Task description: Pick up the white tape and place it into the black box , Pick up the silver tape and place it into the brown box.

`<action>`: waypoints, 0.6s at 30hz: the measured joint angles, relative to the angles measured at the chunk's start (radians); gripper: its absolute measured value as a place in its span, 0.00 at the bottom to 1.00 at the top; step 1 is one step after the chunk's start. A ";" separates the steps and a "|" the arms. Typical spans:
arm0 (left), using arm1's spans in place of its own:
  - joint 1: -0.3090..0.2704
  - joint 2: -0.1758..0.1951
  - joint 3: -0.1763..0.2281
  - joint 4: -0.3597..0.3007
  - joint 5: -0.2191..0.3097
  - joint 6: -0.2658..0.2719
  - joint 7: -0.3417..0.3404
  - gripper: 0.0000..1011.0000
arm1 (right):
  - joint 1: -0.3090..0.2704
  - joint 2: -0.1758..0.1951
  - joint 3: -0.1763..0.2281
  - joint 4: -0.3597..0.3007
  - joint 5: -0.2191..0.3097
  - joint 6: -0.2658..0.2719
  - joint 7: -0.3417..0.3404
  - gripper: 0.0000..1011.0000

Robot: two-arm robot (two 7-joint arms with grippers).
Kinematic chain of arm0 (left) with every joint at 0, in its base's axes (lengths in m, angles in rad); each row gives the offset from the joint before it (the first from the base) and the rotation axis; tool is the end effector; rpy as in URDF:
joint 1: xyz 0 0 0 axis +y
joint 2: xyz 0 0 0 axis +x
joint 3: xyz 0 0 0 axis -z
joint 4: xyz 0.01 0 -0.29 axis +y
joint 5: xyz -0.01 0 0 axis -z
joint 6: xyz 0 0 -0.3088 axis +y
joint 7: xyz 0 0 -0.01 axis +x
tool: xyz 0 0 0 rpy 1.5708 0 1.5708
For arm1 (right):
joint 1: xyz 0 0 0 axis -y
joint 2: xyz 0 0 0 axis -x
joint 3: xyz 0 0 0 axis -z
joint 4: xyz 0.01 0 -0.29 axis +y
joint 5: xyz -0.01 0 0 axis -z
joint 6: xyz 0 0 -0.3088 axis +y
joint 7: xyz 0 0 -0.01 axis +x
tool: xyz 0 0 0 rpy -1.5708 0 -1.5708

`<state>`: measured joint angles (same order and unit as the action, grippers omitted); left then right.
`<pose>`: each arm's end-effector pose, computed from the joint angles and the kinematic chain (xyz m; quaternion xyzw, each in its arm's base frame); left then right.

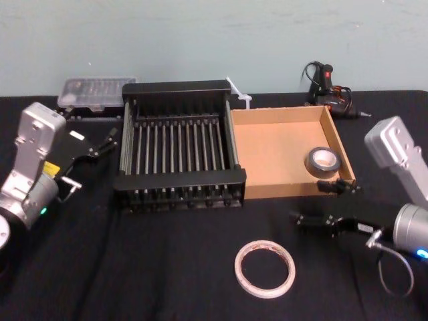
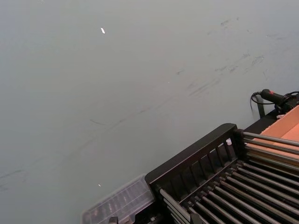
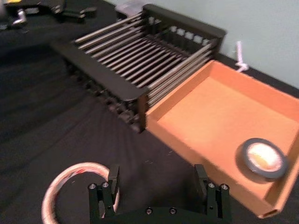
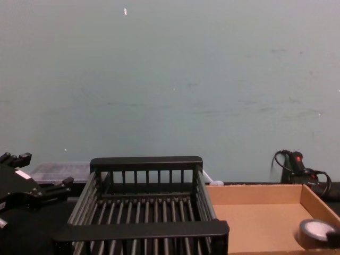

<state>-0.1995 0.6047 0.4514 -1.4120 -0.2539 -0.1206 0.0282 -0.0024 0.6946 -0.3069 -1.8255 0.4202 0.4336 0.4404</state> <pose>0.3581 0.0827 -0.3023 0.1415 -0.1325 0.5799 0.7913 0.3050 -0.0671 -0.2354 -0.2290 0.0737 -0.3720 0.8965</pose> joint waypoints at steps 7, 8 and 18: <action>0.000 0.000 0.000 0.000 0.000 0.000 0.000 0.99 | -0.011 0.038 -0.055 -0.023 -0.008 -0.005 0.026 0.99; 0.000 0.000 0.000 0.000 0.000 0.000 0.000 0.99 | -0.011 0.038 -0.055 -0.023 -0.008 -0.005 0.026 0.99; 0.000 0.000 0.000 0.000 0.000 0.000 0.000 0.99 | 0.002 0.051 -0.107 -0.016 -0.017 0.006 0.040 0.99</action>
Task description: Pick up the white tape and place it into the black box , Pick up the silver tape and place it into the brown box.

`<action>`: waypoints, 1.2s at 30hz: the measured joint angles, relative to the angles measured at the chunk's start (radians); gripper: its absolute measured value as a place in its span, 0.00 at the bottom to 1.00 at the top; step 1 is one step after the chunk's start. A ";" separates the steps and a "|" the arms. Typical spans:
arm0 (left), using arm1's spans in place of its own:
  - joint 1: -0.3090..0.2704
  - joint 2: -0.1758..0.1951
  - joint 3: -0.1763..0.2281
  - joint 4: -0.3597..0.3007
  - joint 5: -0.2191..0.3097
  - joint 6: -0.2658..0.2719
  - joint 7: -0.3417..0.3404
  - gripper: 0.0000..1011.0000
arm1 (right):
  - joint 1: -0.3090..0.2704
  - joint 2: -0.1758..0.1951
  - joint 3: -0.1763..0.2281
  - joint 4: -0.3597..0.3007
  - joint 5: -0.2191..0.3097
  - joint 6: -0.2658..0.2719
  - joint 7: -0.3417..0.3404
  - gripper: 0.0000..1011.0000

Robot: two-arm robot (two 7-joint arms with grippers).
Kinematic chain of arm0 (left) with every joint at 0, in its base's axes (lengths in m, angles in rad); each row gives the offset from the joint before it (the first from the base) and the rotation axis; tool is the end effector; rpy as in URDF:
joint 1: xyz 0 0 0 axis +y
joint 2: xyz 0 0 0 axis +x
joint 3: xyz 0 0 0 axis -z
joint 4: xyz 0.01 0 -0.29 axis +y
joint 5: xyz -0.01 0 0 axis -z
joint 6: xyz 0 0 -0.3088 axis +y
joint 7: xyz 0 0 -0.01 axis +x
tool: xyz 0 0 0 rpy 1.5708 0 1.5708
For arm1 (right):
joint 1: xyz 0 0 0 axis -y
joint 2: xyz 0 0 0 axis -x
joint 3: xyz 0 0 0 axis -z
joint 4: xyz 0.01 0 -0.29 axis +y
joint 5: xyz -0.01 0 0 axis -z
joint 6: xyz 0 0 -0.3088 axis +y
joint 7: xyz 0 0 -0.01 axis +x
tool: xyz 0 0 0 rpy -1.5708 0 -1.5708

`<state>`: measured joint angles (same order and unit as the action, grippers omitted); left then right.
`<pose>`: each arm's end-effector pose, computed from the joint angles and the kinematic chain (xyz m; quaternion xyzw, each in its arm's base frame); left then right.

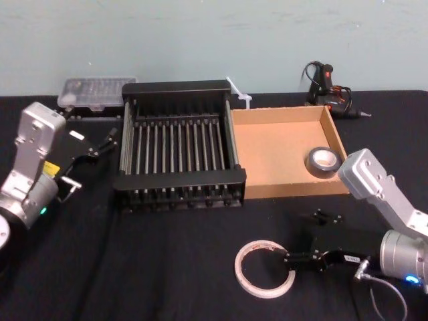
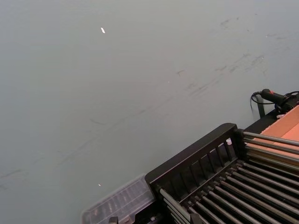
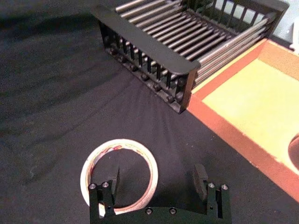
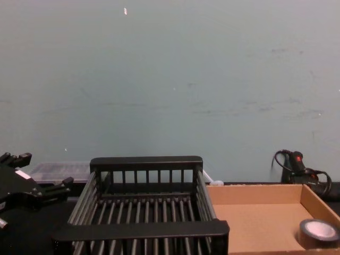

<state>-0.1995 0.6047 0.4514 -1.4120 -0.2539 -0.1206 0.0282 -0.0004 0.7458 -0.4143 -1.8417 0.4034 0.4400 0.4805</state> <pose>0.3581 0.0827 -0.3023 0.1415 -0.1325 0.5799 0.7913 0.2921 -0.0524 -0.2489 -0.2690 0.0820 -0.3089 0.9086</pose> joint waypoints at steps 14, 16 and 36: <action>0.000 0.000 0.000 0.000 0.000 0.000 0.000 0.99 | 0.036 -0.015 -0.052 0.046 -0.025 0.028 0.002 0.99; 0.000 0.000 0.000 0.000 0.000 0.000 0.000 0.99 | 0.041 -0.018 -0.059 0.053 -0.030 0.031 0.002 0.99; 0.000 0.000 0.000 0.000 0.000 0.000 0.000 0.99 | 0.059 -0.035 -0.081 0.080 -0.054 0.051 0.009 0.99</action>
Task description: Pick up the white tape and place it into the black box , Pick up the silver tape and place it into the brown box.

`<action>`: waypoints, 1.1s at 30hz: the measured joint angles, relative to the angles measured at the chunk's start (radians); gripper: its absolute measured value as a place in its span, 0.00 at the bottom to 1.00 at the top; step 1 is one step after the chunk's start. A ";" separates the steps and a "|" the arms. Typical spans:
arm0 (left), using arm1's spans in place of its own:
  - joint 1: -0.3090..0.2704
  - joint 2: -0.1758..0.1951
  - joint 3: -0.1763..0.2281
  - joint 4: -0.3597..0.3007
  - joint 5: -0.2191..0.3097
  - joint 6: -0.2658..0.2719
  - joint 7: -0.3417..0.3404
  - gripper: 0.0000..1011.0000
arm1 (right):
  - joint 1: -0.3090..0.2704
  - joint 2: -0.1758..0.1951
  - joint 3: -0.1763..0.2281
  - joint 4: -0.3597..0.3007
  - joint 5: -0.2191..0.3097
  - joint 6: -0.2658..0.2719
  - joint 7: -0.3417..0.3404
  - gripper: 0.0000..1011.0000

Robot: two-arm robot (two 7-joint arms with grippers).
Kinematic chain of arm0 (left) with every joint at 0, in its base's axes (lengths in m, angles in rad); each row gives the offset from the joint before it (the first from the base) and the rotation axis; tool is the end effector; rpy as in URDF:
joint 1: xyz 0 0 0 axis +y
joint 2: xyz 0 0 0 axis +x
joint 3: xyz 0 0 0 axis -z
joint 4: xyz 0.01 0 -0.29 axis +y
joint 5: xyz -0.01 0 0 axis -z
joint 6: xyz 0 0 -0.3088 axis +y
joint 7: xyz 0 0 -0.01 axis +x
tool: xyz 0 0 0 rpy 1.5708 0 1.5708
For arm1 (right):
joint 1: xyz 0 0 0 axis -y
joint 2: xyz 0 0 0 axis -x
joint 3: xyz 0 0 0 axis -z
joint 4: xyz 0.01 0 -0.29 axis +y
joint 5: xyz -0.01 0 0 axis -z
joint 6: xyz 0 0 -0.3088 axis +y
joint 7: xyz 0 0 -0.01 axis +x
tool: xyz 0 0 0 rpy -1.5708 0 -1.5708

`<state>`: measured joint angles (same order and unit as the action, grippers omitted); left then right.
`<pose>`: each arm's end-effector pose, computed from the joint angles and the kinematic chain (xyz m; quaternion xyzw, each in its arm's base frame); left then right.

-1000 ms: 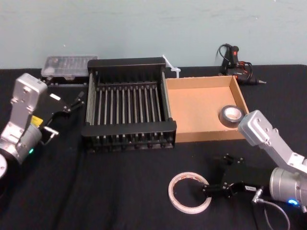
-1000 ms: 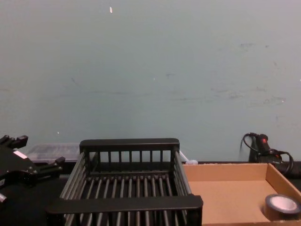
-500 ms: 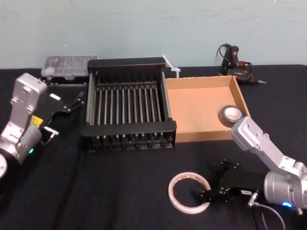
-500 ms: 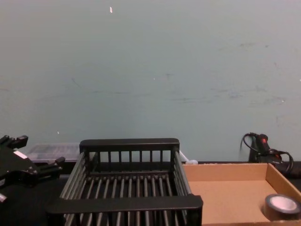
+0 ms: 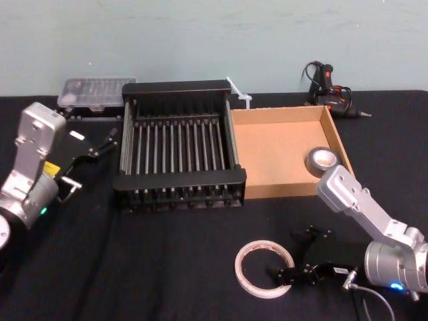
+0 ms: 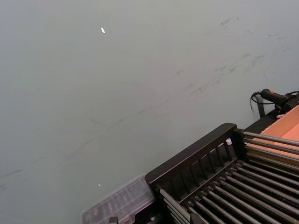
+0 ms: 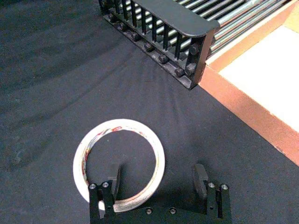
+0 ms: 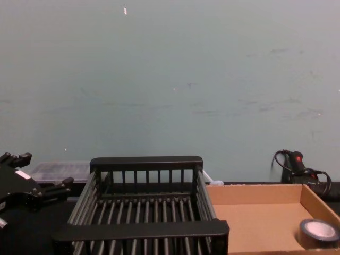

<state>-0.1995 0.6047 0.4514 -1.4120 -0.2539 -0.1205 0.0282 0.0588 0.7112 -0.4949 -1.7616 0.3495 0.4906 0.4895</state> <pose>0.3581 0.0827 -0.3023 0.1415 -0.1324 0.5799 0.7913 0.3012 -0.0414 -0.2691 -0.3112 0.1012 -0.2975 0.8969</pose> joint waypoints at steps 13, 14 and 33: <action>0.000 0.000 0.000 0.000 0.000 0.000 0.000 0.99 | 0.004 -0.010 -0.002 0.005 -0.008 0.009 -0.001 0.99; 0.000 0.000 0.000 0.000 0.000 0.000 0.000 0.99 | 0.003 -0.011 -0.002 0.005 -0.009 0.009 -0.001 0.99; 0.000 0.000 0.000 0.000 0.000 0.000 0.000 0.99 | 0.002 -0.014 -0.001 0.007 -0.013 0.009 -0.003 0.99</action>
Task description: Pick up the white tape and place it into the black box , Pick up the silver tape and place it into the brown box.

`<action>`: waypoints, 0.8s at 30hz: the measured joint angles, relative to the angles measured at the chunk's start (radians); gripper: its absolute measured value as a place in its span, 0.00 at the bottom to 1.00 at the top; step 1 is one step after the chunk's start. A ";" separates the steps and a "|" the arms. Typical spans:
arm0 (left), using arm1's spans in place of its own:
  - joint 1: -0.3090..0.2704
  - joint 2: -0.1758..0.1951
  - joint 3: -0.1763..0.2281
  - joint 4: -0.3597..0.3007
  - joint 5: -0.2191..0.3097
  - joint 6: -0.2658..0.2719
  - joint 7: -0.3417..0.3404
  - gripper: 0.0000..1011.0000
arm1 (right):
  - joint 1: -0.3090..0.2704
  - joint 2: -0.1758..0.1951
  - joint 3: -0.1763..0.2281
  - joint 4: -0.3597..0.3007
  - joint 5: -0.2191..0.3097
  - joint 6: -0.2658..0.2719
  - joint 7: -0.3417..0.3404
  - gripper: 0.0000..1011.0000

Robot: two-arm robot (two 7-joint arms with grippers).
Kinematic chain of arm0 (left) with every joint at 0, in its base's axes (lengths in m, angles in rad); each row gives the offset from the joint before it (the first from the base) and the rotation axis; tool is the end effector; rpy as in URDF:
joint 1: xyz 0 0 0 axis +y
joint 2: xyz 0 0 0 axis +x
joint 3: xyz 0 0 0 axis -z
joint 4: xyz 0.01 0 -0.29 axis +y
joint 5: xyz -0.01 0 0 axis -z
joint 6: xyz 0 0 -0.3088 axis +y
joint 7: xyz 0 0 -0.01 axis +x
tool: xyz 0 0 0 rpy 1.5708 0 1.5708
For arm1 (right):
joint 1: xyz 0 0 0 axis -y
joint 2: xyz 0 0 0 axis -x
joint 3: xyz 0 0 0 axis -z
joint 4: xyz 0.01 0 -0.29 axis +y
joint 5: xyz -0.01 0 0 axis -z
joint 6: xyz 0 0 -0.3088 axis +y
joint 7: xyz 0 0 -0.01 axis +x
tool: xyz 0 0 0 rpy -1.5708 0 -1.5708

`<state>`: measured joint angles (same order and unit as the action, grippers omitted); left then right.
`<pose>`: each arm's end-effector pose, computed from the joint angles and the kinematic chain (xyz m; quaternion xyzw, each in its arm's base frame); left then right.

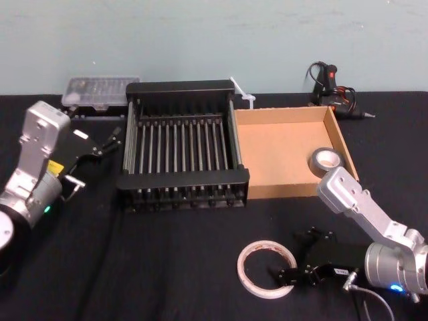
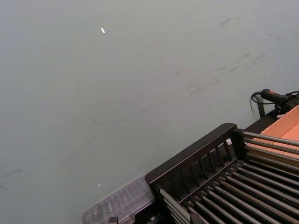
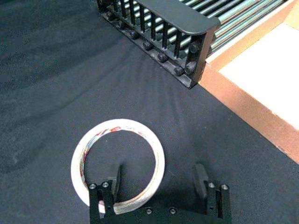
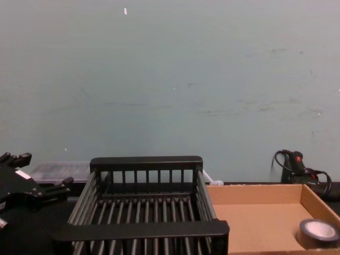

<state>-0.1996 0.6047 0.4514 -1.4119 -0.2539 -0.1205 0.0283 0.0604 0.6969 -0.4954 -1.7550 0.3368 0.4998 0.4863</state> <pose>0.3581 0.0827 -0.3023 0.1415 -0.1325 0.5800 0.7913 0.3020 -0.0385 -0.2710 -0.3137 0.1028 -0.3002 0.8949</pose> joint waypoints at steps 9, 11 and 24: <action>0.000 0.000 0.000 0.000 0.000 0.000 0.000 0.99 | 0.000 0.001 0.000 0.000 0.000 0.000 0.000 0.89; 0.000 0.000 0.000 0.000 0.000 0.000 0.000 0.99 | 0.000 0.001 0.000 -0.001 0.000 -0.001 0.000 0.85; 0.000 0.000 0.000 0.000 0.000 0.000 0.000 0.99 | 0.000 0.001 0.000 -0.001 0.001 -0.001 0.000 0.47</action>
<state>-0.1995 0.6047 0.4514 -1.4119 -0.2539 -0.1205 0.0283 0.0604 0.6982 -0.4954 -1.7558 0.3378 0.4989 0.4863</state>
